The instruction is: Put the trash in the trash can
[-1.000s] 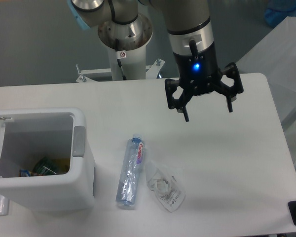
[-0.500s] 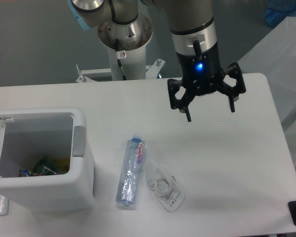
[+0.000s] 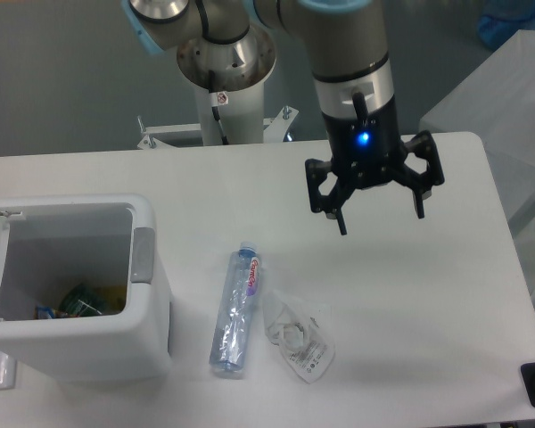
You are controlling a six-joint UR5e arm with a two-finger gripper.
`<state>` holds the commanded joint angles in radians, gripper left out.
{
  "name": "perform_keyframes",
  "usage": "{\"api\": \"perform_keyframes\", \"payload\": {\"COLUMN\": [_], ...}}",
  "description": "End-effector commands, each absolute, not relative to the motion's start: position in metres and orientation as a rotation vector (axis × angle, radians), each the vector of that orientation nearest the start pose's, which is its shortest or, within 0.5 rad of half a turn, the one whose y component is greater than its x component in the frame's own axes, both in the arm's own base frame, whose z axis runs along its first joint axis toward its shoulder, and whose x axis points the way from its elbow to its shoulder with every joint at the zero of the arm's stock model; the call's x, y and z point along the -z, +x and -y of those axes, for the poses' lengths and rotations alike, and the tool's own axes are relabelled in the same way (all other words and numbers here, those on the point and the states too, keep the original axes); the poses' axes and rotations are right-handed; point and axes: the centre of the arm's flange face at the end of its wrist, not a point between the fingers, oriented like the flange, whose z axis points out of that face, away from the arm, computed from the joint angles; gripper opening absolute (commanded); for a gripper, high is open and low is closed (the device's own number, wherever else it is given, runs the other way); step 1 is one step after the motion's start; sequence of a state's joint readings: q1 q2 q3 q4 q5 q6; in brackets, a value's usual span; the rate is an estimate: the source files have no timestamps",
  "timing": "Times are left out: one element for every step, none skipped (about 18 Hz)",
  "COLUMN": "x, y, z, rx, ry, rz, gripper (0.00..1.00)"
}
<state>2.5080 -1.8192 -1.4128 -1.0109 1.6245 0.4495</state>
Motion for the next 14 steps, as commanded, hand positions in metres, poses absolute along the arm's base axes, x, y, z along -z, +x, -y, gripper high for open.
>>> {"api": "perform_keyframes", "payload": {"x": [-0.487,-0.476,-0.463,-0.448,-0.436,-0.425,-0.415,-0.404,-0.390,-0.372,-0.353,-0.341,-0.337,-0.329], "y": [-0.435,-0.440,-0.445,-0.450,-0.453,-0.456,-0.457,-0.458,-0.459,-0.459,-0.457,-0.455,-0.454,-0.456], "z": [-0.477,-0.480,-0.484,-0.488,-0.492,-0.495,-0.498,-0.501,-0.505,-0.506,-0.506,-0.506,-0.505,-0.507], "rx": [-0.471,-0.457,-0.433,-0.407,-0.380,-0.356,-0.324,-0.283,-0.239,-0.216,-0.187,-0.164,-0.153,-0.135], "ry": [-2.696,-2.711,-2.728,-2.745,-2.758,-2.768,-2.775,-2.779,-2.788,-2.817,-2.846,-2.860,-2.863,-2.869], "rz": [0.700,0.700,0.702,0.706,0.706,0.706,0.706,0.701,0.699,0.703,0.705,0.706,0.706,0.709], "gripper": [1.00,1.00,1.00,1.00,1.00,1.00,1.00,1.00,1.00,1.00,1.00,1.00,1.00,1.00]}}
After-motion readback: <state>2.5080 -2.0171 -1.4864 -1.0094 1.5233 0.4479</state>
